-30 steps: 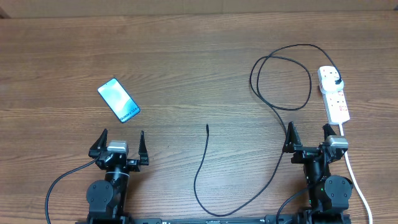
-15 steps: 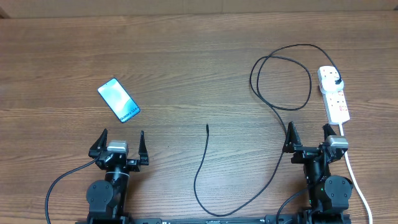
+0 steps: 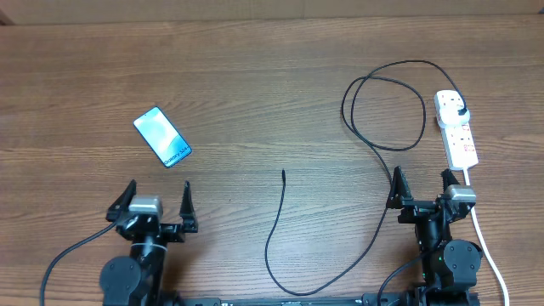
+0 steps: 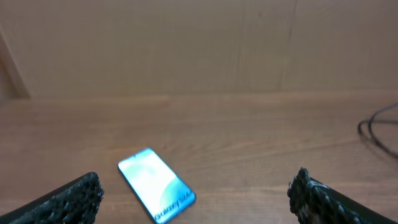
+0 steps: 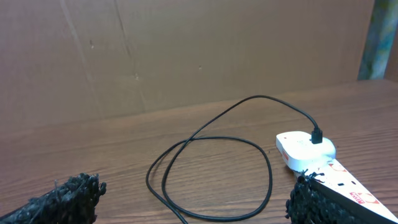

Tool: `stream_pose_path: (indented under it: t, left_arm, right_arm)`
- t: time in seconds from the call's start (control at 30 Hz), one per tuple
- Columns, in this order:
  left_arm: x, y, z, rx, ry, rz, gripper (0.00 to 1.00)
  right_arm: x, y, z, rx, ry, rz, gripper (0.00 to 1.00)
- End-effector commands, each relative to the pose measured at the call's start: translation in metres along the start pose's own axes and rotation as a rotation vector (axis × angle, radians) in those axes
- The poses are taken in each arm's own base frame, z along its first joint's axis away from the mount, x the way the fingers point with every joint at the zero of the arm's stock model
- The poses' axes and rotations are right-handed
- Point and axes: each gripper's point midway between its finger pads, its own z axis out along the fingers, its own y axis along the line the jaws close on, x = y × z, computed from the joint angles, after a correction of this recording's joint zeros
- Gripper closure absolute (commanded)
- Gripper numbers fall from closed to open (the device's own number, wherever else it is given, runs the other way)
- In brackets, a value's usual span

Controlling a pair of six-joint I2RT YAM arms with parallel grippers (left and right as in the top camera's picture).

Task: Plug charger to phone and switch on socket
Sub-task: 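Move the left gripper forward over the Galaxy S24+ phone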

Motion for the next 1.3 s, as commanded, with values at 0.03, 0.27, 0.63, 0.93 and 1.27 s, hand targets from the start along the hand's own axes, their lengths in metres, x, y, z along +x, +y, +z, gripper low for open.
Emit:
stream_pose_path:
  t: [0.03, 0.27, 0.63, 0.93, 1.27]
  left_arm:
    - [-0.028, 0.003, -0.011, -0.020, 0.012, -0.053, 0.01]
    - [-0.058, 0.002, -0.004, -0.019, 0.098, -0.075, 0.00]
    - [-0.113, 0.001, 0.021, -0.044, 0.479, -0.102, 0.01]
    - [-0.114, -0.010, 0.059, -0.001, 0.830, -0.113, 0.00]
    - [-0.023, -0.022, 0.096, 0.034, 1.254, -0.180, 0.06]
  right_arm:
    - [0.002, 0.001, 0.000, -0.002, -0.005, -0.004, 0.00]
    - [0.002, 0.001, 0.000, -0.002, -0.005, -0.004, 0.00]
    - [0.002, 0.001, 0.000, -0.002, -0.005, -0.004, 0.00]
    - [0.002, 0.001, 0.000, -0.002, -0.005, -0.004, 0.00]
    - [0.002, 0.001, 0.000, -0.002, -0.005, -0.004, 0.00]
